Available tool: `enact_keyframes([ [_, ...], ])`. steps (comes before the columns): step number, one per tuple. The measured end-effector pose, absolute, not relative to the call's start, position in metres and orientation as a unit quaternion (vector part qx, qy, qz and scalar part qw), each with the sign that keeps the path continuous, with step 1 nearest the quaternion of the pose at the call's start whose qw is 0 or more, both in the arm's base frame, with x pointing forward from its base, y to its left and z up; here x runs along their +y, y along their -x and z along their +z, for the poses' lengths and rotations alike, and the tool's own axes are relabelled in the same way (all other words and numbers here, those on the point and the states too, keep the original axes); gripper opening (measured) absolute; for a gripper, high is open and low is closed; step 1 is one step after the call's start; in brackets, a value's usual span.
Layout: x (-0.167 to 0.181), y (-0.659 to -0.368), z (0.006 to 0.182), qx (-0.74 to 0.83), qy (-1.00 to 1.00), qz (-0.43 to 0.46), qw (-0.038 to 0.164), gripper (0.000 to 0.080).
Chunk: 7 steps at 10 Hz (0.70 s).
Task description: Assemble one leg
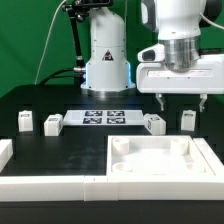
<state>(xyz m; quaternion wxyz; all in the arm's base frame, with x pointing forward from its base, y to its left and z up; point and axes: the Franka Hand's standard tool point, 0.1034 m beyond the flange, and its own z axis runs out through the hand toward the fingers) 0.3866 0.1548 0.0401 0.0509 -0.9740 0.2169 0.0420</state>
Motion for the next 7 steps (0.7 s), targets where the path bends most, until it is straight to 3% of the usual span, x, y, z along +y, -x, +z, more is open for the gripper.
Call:
enact_keyframes([
  [7, 0.157, -0.383, 0.034, 0.138, 0.943, 0.292, 0.085, 0.0649],
])
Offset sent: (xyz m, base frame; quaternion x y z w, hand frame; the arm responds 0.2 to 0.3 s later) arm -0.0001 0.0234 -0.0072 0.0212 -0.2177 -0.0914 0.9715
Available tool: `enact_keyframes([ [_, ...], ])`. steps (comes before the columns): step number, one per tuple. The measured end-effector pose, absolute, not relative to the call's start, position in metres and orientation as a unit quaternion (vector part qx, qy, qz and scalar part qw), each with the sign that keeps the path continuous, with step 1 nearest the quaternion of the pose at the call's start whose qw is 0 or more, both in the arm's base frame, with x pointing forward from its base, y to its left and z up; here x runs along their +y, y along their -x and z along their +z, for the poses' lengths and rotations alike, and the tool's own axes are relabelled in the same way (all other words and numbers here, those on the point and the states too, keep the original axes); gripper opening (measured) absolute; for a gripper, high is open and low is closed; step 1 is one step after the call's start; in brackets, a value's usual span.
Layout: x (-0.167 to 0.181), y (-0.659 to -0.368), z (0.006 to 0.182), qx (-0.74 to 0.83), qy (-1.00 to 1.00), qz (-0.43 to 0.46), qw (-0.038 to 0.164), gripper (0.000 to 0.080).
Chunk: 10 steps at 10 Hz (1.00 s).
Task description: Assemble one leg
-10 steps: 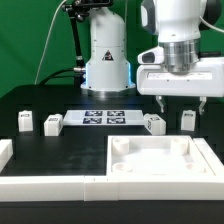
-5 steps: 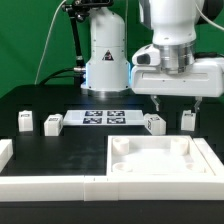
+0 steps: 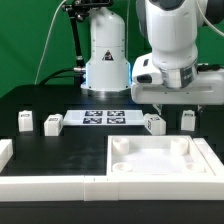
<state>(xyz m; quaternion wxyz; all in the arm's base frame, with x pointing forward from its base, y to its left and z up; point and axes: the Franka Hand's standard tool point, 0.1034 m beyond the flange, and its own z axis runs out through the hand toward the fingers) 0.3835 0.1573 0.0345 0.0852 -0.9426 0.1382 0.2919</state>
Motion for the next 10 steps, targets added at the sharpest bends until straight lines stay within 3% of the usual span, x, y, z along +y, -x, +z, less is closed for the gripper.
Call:
enact_keyframes([
  [4, 0.166, -0.370, 0.029, 0.134, 0.879, 0.451, 0.084, 0.0649],
  [10, 0.174, -0.368, 0.008, 0.151, 0.881, 0.443, 0.071, 0.0649],
])
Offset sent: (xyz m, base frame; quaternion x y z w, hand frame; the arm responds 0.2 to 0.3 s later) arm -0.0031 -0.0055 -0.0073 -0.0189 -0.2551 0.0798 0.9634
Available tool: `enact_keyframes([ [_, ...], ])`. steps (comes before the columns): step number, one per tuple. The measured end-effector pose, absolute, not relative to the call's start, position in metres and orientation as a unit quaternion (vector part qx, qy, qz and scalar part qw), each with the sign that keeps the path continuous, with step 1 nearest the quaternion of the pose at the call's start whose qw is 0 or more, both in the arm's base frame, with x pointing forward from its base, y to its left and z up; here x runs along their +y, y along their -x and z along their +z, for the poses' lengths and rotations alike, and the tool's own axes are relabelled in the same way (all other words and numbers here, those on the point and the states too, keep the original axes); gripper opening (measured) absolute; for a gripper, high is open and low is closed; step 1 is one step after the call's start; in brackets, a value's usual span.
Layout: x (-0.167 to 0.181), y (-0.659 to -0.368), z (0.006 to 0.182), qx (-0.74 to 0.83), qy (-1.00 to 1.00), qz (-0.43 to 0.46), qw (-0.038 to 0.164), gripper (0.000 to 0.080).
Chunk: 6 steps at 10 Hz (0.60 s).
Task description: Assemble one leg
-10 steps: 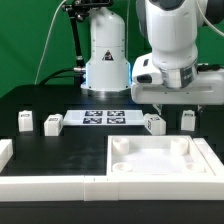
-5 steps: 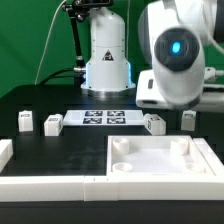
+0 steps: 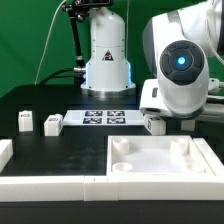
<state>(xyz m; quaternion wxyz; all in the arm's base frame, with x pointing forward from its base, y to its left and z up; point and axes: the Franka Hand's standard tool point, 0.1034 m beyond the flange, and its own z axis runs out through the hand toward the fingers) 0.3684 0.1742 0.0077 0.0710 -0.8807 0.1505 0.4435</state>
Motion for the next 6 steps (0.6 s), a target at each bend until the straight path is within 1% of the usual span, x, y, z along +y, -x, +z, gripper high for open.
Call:
enact_keyframes([
  [2, 0.1724, -0.3700, 0.0070, 0.143, 0.883, 0.441, 0.076, 0.0649],
  [3, 0.1714, -0.3705, 0.0070, 0.145, 0.883, 0.440, 0.077, 0.0529],
  [4, 0.1717, -0.3702, 0.0069, 0.144, 0.883, 0.441, 0.077, 0.0390],
  [5, 0.1717, -0.3702, 0.0069, 0.144, 0.883, 0.441, 0.077, 0.0289],
  [6, 0.1716, -0.3702, 0.0069, 0.144, 0.883, 0.441, 0.077, 0.0289],
])
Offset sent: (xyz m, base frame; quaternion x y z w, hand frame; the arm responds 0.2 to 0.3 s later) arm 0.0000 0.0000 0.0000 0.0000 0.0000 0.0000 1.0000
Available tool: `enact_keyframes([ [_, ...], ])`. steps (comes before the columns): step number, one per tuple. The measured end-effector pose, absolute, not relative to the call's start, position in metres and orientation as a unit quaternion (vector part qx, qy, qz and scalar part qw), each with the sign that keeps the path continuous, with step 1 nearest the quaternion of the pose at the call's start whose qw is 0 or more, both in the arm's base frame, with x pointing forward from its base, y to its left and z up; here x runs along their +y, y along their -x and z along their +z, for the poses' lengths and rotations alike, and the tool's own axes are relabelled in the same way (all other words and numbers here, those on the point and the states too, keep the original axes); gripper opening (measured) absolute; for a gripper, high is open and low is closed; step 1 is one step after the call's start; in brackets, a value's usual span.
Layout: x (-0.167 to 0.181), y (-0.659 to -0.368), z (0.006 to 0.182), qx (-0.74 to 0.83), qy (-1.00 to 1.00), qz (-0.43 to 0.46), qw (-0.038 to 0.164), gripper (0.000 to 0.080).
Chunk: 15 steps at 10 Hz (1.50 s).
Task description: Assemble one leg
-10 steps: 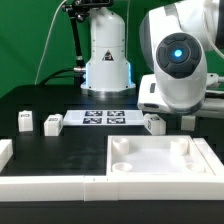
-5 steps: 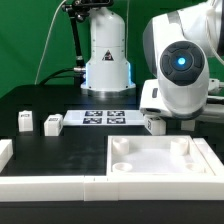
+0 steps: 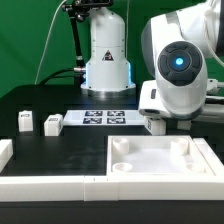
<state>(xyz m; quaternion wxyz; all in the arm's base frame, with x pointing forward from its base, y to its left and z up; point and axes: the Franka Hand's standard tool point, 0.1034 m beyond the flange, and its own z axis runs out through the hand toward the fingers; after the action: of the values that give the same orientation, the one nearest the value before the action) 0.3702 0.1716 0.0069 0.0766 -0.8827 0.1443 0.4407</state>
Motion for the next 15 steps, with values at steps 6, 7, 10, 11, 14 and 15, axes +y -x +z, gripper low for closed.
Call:
enact_keyframes([
  [6, 0.159, -0.381, 0.023, 0.109, 0.883, 0.446, 0.101, 0.0291],
  [7, 0.155, -0.386, 0.036, 0.105, 0.881, 0.449, 0.107, 0.0291],
  [10, 0.143, -0.406, 0.077, 0.103, 0.872, 0.463, 0.120, 0.0291],
  [11, 0.144, -0.407, 0.073, 0.105, 0.880, 0.449, 0.119, 0.0291],
  [14, 0.146, -0.421, 0.069, 0.117, 0.919, 0.358, 0.114, 0.0291],
  [15, 0.141, -0.418, 0.070, 0.109, 0.933, 0.324, 0.111, 0.0292],
])
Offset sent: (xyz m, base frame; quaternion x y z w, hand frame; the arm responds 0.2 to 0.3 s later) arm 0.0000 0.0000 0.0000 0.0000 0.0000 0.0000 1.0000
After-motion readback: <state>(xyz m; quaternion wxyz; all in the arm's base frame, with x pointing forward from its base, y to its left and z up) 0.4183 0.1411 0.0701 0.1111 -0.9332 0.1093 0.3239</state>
